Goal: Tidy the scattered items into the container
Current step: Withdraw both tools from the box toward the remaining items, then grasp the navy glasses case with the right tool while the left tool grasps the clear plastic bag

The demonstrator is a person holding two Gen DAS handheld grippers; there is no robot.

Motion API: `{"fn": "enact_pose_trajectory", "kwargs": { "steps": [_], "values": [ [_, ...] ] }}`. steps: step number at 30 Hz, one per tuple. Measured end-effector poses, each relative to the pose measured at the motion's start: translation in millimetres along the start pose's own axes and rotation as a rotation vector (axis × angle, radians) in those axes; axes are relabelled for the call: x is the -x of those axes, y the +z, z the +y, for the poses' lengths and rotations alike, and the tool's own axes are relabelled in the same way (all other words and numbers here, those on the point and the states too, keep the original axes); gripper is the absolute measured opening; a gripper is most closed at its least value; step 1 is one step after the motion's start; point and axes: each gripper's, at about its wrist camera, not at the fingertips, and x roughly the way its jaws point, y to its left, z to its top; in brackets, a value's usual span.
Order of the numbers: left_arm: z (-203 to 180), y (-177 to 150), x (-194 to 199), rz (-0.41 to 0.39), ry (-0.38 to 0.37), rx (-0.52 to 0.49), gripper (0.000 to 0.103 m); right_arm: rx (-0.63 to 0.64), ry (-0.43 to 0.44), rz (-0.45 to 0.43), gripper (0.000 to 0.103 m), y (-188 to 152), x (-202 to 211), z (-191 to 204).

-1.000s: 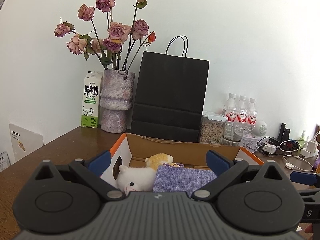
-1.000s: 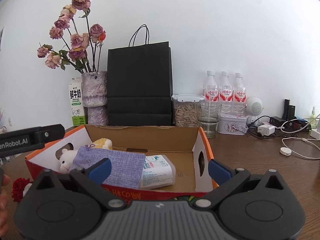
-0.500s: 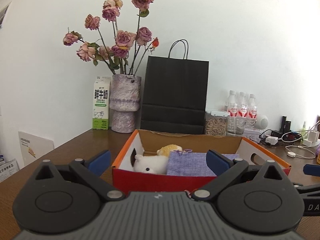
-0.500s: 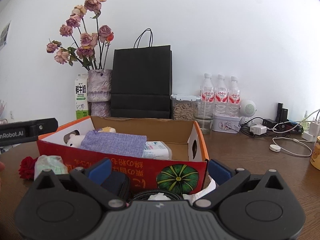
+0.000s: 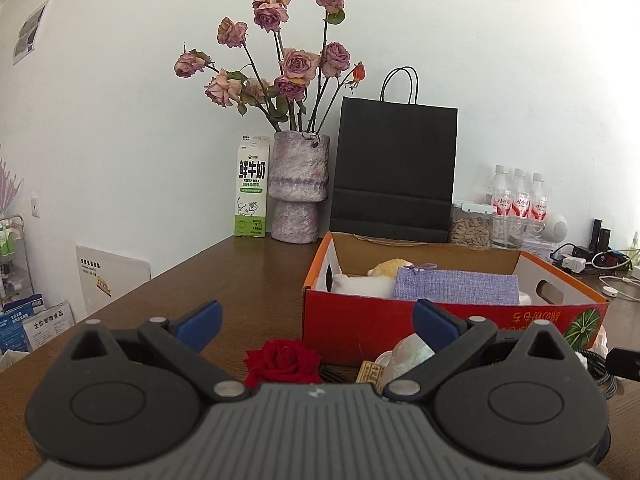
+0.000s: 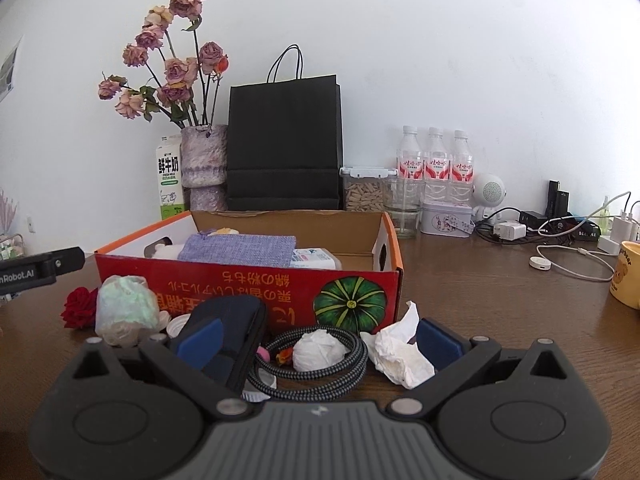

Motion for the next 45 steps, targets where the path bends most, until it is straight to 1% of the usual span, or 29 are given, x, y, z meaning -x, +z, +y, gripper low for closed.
{"fn": "enact_pose_trajectory", "kwargs": {
  "steps": [9, 15, 17, 20, 23, 26, 28, 30, 31, 34, 35, 40, 45],
  "values": [
    [17, -4, 17, 0.026, 0.011, -0.071, 0.103, -0.013, 0.009, 0.033, 0.103, -7, 12, -6],
    [35, -5, 21, 0.057, 0.003, -0.058, 0.103, 0.006, 0.021, 0.073, 0.103, -8, 10, -2],
    [38, -6, 20, 0.061, 0.003, -0.049, 0.103, 0.017, 0.034, 0.087, 0.103, -9, 9, 3],
    [35, -5, 19, 0.069, 0.010, -0.066, 0.103, 0.039, 0.043, 0.086, 0.103, -9, 8, 14],
    [34, -6, 20, 0.061, 0.011, -0.075, 0.103, 0.075, 0.052, 0.095, 0.103, -7, 3, 30],
    [36, -5, 20, 0.059, 0.013, -0.057, 0.103, 0.126, 0.054, 0.105, 0.102, -5, -4, 46],
    [38, -5, 19, 0.066, 0.017, -0.045, 0.103, 0.132, 0.065, 0.112, 0.101, -3, -10, 54],
    [39, -5, 18, 0.073, 0.017, -0.039, 0.103, 0.130, 0.084, 0.138, 0.099, 0, -19, 61],
    [39, -5, 18, 0.074, 0.017, -0.039, 0.103, 0.132, 0.084, 0.152, 0.097, 1, -24, 66],
    [38, -5, 18, 0.070, 0.017, -0.043, 0.103, 0.139, 0.064, 0.191, 0.094, 2, -39, 77],
    [38, -5, 19, 0.068, 0.017, -0.043, 0.103, 0.140, 0.056, 0.201, 0.089, 2, -43, 79],
    [41, -5, 18, 0.075, 0.016, -0.030, 0.103, 0.173, 0.021, 0.219, 0.081, 1, -51, 88],
    [42, -5, 18, 0.072, 0.014, -0.025, 0.103, 0.227, -0.007, 0.240, 0.077, 1, -55, 99]
  ]
}}
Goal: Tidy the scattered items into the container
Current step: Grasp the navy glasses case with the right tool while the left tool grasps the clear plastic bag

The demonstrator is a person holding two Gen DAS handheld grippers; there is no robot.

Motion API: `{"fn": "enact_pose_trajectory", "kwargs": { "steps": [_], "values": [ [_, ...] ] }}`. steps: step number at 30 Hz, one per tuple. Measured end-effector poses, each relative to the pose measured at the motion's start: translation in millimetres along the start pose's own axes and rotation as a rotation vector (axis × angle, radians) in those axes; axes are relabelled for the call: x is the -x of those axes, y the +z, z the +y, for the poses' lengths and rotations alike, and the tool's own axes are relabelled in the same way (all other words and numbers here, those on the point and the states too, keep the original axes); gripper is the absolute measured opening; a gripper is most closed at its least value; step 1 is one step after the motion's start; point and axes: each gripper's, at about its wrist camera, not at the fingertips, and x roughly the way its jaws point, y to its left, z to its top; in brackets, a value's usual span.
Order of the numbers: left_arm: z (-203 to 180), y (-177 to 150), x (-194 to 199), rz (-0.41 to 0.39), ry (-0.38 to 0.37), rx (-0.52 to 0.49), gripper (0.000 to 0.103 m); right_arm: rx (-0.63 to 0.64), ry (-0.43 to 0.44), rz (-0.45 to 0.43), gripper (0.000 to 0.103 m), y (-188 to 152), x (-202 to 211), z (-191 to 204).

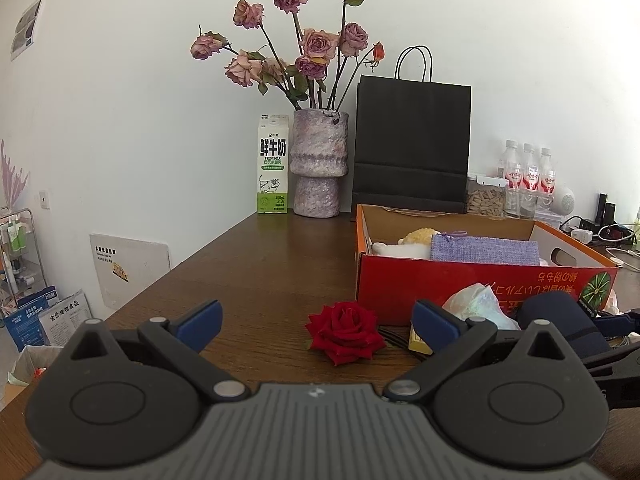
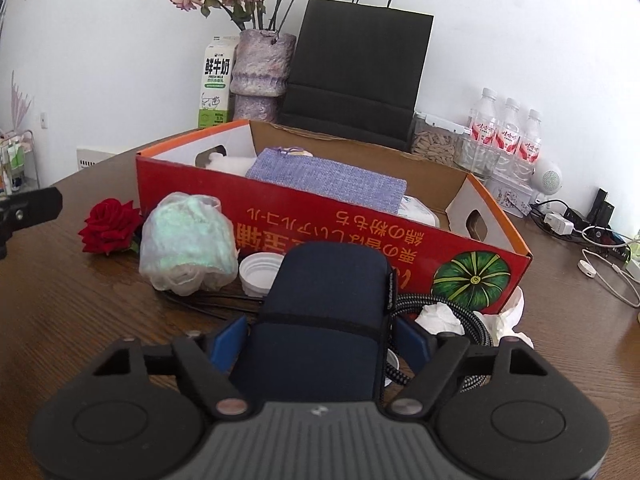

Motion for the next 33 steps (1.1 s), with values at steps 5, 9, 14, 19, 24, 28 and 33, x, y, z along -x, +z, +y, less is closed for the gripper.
{"fn": "enact_pose_trajectory", "kwargs": {
  "steps": [5, 9, 14, 19, 24, 28, 33],
  "values": [
    [0, 0, 1, -0.006, 0.001, -0.001, 0.103, 0.010, 0.005, 0.005, 0.067, 3, 1, 0],
    [0, 0, 1, -0.002, 0.001, -0.001, 0.103, -0.006, 0.015, -0.021, 0.064, 2, 8, -5],
    [-1, 0, 0, 0.002, 0.010, -0.011, 0.103, -0.038, 0.031, -0.062, 0.063, 2, 21, -16],
    [-15, 0, -2, -0.015, -0.008, -0.077, 0.103, -0.077, 0.041, -0.100, 0.063, 0, 36, -33],
    [-41, 10, -13, 0.018, -0.091, -0.089, 0.103, -0.110, 0.034, -0.122, 0.063, -3, 49, -50],
    [-70, 14, -28, 0.061, -0.145, -0.140, 0.103, -0.130, 0.029, -0.125, 0.063, -6, 54, -60],
    [-94, 12, -45, 0.126, -0.179, -0.179, 0.103, -0.144, 0.026, -0.125, 0.062, -6, 59, -74]
  ]
}}
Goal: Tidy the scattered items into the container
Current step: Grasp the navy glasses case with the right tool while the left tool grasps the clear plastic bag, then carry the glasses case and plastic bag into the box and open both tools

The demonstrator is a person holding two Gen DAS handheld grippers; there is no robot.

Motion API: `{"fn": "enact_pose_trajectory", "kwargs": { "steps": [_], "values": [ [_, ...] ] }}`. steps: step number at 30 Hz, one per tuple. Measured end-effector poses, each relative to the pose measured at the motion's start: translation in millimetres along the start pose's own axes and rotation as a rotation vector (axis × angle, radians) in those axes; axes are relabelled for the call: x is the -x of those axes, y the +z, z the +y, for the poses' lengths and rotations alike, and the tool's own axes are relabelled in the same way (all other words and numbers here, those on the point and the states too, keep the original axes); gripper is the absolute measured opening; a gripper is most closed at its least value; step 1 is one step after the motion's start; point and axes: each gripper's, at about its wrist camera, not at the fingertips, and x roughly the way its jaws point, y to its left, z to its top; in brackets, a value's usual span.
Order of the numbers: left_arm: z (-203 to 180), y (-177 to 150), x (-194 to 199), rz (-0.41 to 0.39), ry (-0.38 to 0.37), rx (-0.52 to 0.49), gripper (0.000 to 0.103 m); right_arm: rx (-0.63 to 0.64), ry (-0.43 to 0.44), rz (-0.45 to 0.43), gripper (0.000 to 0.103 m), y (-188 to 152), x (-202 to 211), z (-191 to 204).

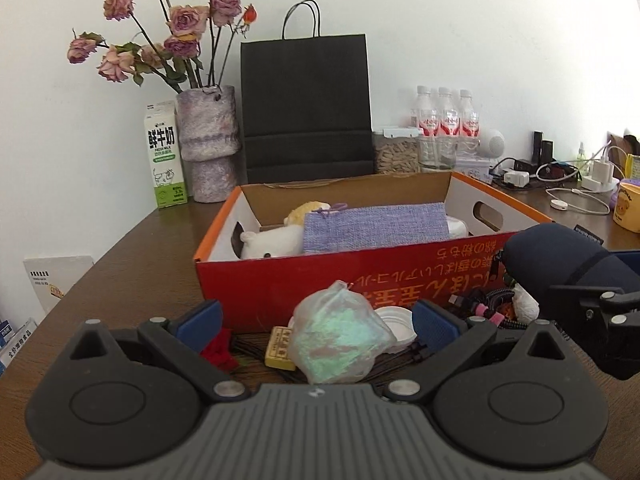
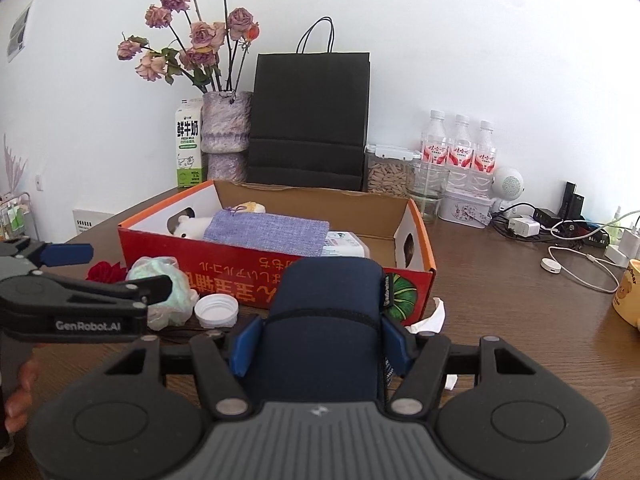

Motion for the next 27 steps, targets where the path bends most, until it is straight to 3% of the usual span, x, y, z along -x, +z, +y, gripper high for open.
{"fn": "enact_pose_trajectory", "kwargs": {
  "steps": [6, 11, 14, 15, 18, 27],
  "values": [
    [-1, -2, -17, 0.068, 0.011, 0.028, 0.103, 0.008, 0.020, 0.013, 0.060, 1, -2, -7],
    [1, -3, -19, 0.085, 0.011, 0.036, 0.092, 0.011, 0.054, 0.031, 0.059, -1, -6, -6],
    [2, -2, -20, 0.096, -0.021, 0.045, 0.066, 0.014, 0.068, 0.021, 0.059, 0, -5, -5],
    [3, -2, -19, 0.096, -0.045, 0.053, 0.047, 0.013, 0.070, 0.016, 0.059, 1, -4, -6],
    [3, -1, -13, 0.069, -0.063, 0.056, 0.039, 0.007, 0.071, 0.003, 0.059, 4, -3, -8],
    [9, 20, 4, -0.014, -0.075, 0.066, 0.038, -0.011, 0.088, -0.043, 0.059, 18, -1, -14]
  ]
}}
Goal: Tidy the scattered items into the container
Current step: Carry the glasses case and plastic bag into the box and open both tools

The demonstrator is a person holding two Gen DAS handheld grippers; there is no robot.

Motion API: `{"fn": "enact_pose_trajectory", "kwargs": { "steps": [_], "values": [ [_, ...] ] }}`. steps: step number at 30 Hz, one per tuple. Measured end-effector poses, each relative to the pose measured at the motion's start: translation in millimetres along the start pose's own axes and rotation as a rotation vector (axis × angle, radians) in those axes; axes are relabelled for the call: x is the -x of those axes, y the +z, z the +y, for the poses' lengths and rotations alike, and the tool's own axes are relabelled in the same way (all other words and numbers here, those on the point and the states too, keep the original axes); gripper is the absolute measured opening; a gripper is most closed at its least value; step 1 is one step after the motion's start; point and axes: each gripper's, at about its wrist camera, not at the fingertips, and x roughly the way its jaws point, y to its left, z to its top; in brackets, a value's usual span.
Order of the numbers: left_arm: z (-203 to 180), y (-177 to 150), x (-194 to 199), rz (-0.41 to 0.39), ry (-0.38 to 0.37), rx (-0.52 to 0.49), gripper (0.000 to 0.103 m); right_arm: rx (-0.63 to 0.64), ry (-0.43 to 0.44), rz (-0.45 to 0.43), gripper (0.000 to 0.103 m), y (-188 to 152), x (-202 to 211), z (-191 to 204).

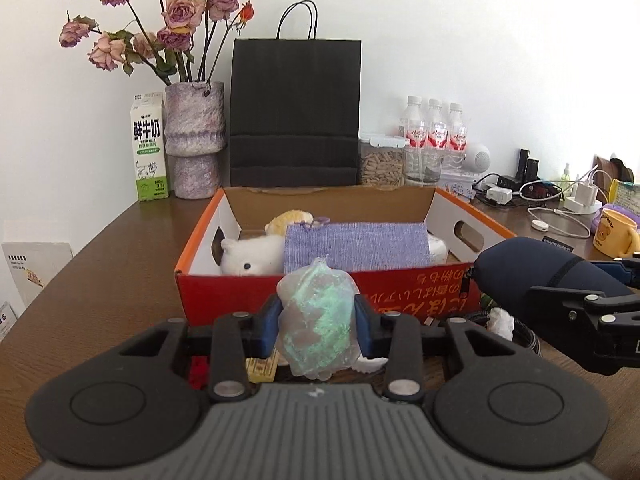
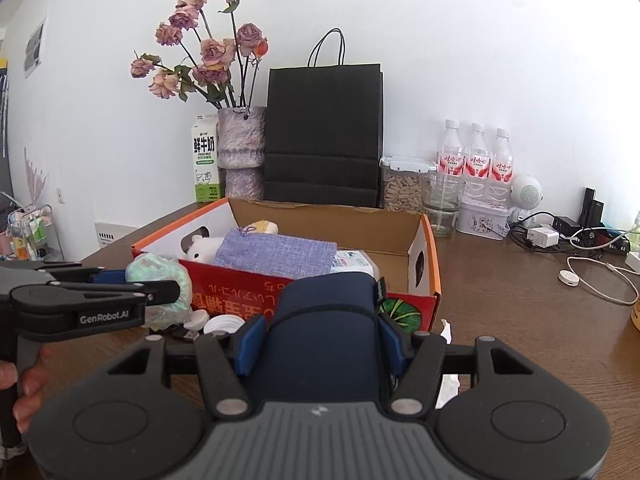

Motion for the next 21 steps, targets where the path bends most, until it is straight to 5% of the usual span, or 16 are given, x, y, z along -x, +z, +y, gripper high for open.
{"fn": "enact_pose_trajectory", "kwargs": {
  "steps": [10, 21],
  "values": [
    [-7, 76, -28, -0.108, -0.028, 0.015, 0.038, 0.001, -0.040, -0.109, 0.059, 67, -39, -13],
    [-19, 121, -133, 0.080, -0.044, 0.034, 0.038, -0.022, -0.102, 0.032, 0.059, 110, -155, -42]
  ]
}}
